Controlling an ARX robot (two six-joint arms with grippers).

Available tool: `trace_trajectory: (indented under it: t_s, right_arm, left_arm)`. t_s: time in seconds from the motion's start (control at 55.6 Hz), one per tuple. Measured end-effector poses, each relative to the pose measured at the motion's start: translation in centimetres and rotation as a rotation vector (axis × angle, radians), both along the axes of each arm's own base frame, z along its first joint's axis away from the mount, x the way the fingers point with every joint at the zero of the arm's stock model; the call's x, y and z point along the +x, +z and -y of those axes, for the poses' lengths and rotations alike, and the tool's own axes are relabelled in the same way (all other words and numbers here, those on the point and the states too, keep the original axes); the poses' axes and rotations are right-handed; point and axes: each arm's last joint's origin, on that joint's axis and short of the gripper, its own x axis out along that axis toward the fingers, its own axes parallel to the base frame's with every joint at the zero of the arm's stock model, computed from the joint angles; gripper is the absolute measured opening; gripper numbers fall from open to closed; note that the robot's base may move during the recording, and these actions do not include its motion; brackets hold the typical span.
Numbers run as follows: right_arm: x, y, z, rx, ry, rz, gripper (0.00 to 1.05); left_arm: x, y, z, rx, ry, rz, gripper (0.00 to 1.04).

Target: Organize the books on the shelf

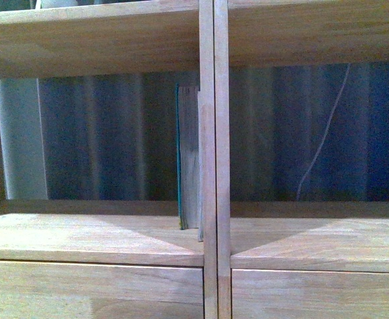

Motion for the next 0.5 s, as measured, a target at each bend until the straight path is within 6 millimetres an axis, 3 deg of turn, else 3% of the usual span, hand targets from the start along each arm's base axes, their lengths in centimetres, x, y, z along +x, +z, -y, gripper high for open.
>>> trace_trajectory:
  t_s: [0.18, 0.378, 0.504]
  right_arm:
    - [0.4, -0.1, -0.5, -0.013, 0.020, 0.002, 0.07]
    - [3.1, -0.4, -1.1, -0.024, 0.062, -0.032, 0.07]
    - [4.8, -0.5, -1.4, -0.032, 0.062, -0.060, 0.07]
  left_arm:
    - [0.0, 0.0, 0.0, 0.000, 0.000, 0.000, 0.97]
    - [0.0, 0.0, 0.0, 0.000, 0.000, 0.000, 0.97]
    - [0.8, 0.8, -0.2, -0.095, -0.395, 0.002, 0.97]
